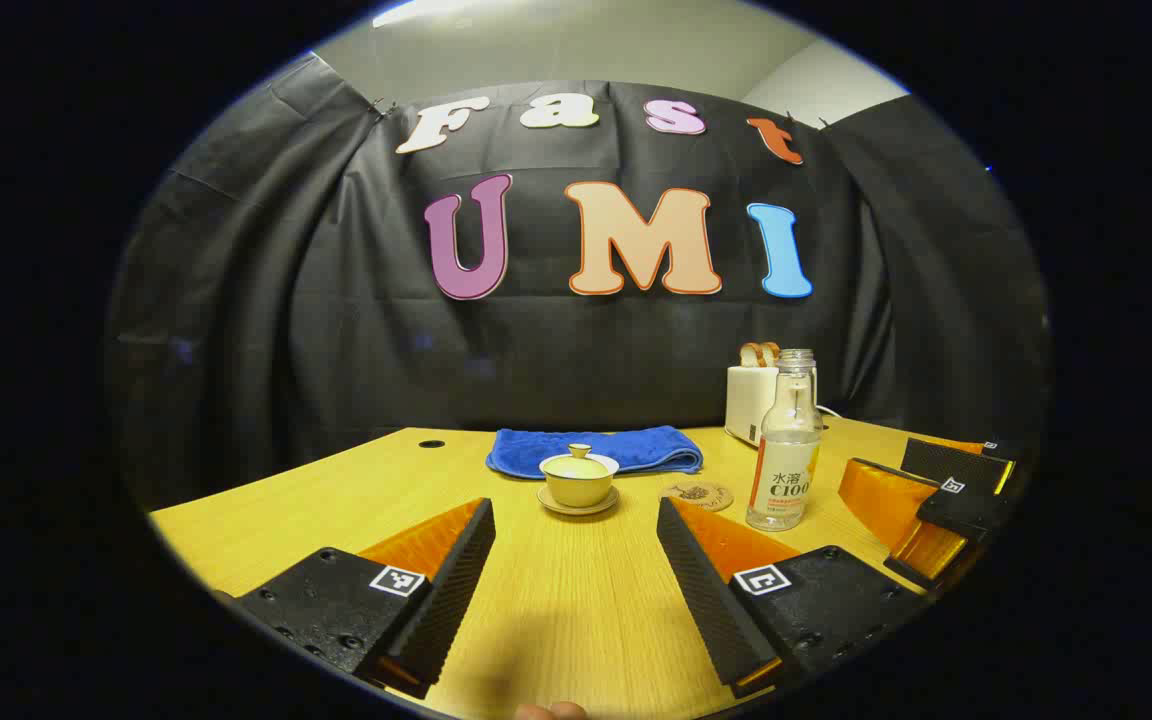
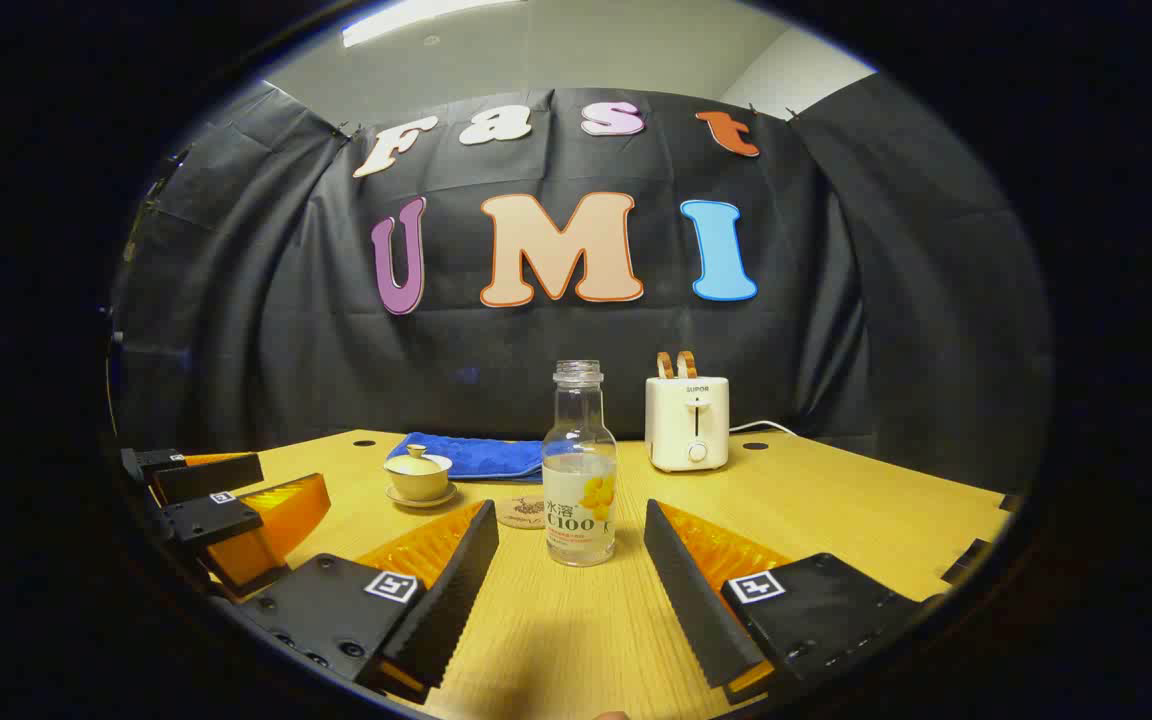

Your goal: Open the teacup lid with one hand, grasp the water bottle and pour water into the teacup with the other hand; after pouring, place the water bottle on the coaster and then close the teacup lid.

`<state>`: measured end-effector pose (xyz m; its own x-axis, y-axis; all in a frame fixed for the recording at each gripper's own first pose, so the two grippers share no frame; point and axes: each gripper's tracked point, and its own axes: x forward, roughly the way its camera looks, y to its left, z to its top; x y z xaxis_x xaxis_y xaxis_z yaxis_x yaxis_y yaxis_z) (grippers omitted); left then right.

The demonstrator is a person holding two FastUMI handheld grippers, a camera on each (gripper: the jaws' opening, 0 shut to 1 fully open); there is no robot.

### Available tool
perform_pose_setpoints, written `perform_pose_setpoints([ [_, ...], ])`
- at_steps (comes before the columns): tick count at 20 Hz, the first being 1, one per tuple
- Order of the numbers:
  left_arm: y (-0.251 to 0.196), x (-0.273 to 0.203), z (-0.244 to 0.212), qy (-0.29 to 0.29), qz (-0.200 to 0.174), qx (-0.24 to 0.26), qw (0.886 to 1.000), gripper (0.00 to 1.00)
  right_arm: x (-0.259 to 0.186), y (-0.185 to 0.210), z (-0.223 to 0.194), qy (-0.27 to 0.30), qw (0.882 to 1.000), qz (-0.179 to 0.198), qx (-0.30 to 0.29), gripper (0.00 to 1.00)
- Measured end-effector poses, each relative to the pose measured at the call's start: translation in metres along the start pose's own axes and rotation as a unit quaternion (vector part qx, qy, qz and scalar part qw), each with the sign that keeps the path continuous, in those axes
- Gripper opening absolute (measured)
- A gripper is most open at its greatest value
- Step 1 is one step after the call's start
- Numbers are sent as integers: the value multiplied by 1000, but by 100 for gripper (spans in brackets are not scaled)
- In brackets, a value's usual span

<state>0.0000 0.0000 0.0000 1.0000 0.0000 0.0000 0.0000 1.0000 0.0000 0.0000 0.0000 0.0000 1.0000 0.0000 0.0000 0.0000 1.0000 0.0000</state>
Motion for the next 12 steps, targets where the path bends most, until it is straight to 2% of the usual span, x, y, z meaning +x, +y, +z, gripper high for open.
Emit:
perform_pose_setpoints([
  [4, -1, -4, 0, 0, -3, -1, 1000, 95, 0, -2, 0, 0, 1000, -8, 0, 94],
  [12, -3, -6, 1, 0, -8, -1, 1000, 95, 1, 3, 0, 0, 1000, 1, 1, 95],
])
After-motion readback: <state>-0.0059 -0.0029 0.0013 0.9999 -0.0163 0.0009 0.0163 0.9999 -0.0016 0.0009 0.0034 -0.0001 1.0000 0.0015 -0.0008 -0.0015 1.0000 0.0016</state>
